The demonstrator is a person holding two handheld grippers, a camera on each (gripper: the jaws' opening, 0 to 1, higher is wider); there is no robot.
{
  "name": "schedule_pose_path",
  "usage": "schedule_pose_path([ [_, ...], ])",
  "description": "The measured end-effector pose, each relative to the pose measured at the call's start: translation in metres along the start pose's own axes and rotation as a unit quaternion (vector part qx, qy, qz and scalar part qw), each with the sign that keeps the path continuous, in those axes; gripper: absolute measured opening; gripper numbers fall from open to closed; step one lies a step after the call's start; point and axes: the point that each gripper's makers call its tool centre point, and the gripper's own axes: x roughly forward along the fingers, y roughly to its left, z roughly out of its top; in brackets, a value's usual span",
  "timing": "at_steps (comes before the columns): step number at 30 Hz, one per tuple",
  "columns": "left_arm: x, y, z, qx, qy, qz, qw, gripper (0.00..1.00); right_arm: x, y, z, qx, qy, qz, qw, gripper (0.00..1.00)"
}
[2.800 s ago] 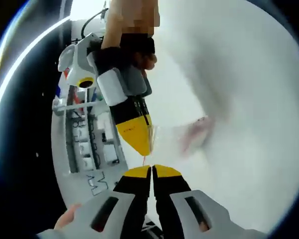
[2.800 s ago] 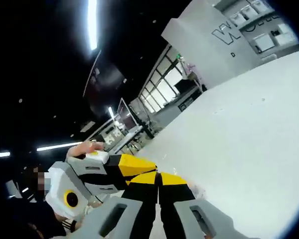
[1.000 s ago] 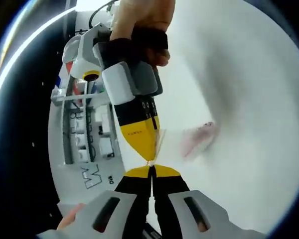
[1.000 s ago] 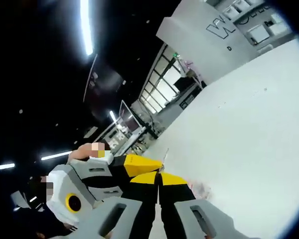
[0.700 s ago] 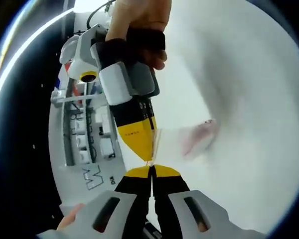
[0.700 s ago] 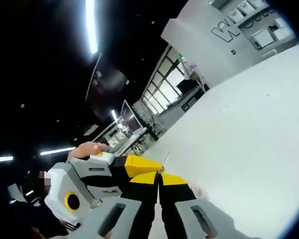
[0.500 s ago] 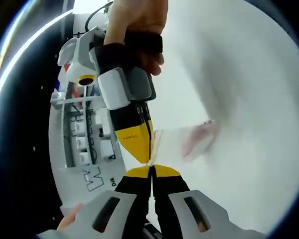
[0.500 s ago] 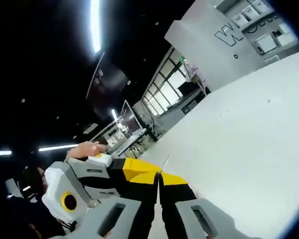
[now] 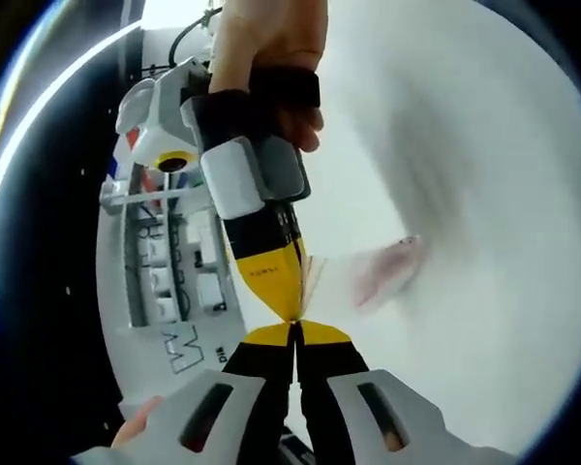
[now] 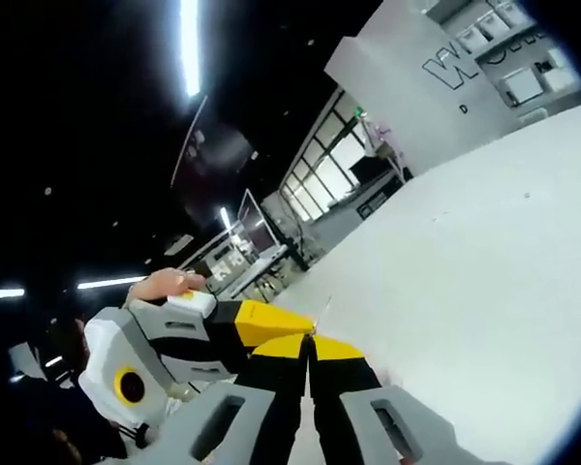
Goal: Open the resealable bag by pulling the two sides of the seal apart until the entire bag opening is separated and visibly accessible.
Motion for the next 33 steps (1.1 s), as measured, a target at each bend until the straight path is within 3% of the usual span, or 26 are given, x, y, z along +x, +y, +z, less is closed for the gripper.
schedule_pose_path([
  [5,0.000,0.001,0.001,-0.001,-0.005,0.000,1.0000,0.01,-0.002,-0.001,0.000,0.013,0.001,-0.010,0.9999,0.00],
  [20,-0.001,0.000,0.005,-0.032,-0.015,-0.007,0.9993,0.00,-0.005,-0.007,0.003,-0.054,0.019,-0.062,0.9964,0.00],
  [21,-0.002,0.000,0.005,-0.033,-0.015,-0.006,0.9993,0.00,-0.007,-0.016,0.005,-0.076,0.020,-0.087,0.9931,0.00],
  [23,-0.004,-0.001,0.003,-0.037,-0.014,-0.008,0.9992,0.00,-0.009,-0.019,0.006,-0.056,0.017,-0.078,0.9952,0.00],
  [24,-0.004,-0.001,0.000,-0.038,-0.010,-0.009,0.9992,0.00,-0.011,-0.018,0.010,-0.026,0.001,-0.067,0.9974,0.00],
  [26,-0.006,-0.002,-0.003,-0.041,-0.008,-0.010,0.9991,0.00,-0.014,-0.022,0.009,-0.043,0.007,-0.076,0.9961,0.00],
  [30,-0.006,0.001,-0.002,-0.029,-0.008,0.001,0.9995,0.00,-0.015,-0.020,0.008,-0.038,0.004,-0.075,0.9965,0.00],
  [33,-0.005,0.003,-0.002,-0.019,-0.003,0.007,0.9998,0.00,-0.014,-0.015,0.010,-0.005,-0.007,-0.058,0.9983,0.00],
])
